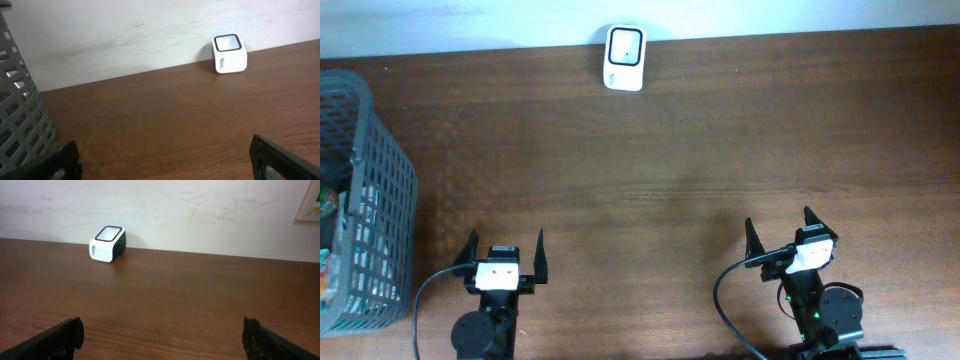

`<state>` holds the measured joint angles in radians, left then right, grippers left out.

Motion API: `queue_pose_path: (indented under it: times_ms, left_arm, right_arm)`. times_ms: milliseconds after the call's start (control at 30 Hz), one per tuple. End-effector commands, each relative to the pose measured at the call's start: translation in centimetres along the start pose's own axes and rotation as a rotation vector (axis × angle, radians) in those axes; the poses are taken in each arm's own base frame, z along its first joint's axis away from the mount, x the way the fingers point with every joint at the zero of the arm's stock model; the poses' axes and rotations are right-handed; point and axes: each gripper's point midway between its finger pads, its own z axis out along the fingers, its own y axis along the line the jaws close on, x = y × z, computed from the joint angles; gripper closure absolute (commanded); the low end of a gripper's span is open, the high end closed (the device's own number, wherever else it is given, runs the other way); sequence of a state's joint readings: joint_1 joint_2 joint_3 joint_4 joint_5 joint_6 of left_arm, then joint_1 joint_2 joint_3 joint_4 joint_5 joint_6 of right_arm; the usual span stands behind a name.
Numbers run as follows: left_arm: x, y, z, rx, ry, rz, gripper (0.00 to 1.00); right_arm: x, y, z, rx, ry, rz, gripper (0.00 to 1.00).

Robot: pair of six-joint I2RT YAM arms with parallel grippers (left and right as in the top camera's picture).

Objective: Scan the item barcode

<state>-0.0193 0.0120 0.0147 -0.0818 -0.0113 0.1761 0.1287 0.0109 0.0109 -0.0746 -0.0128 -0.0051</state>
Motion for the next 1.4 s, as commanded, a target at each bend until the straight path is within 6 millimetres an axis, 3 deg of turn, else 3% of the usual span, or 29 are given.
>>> queue_pose_path:
  times_ms: [0, 1367]
  left_arm:
    - [0.12, -0.22, 0.0, 0.012, -0.002, 0.012, 0.01]
    - [0.13, 0.04, 0.0, -0.003, -0.001, 0.012, 0.01]
  right_arm:
    - [0.19, 0.04, -0.01, -0.004, 0.002, -0.005, 0.02]
    - [0.19, 0.04, -0.01, -0.004, 0.002, -0.005, 0.02]
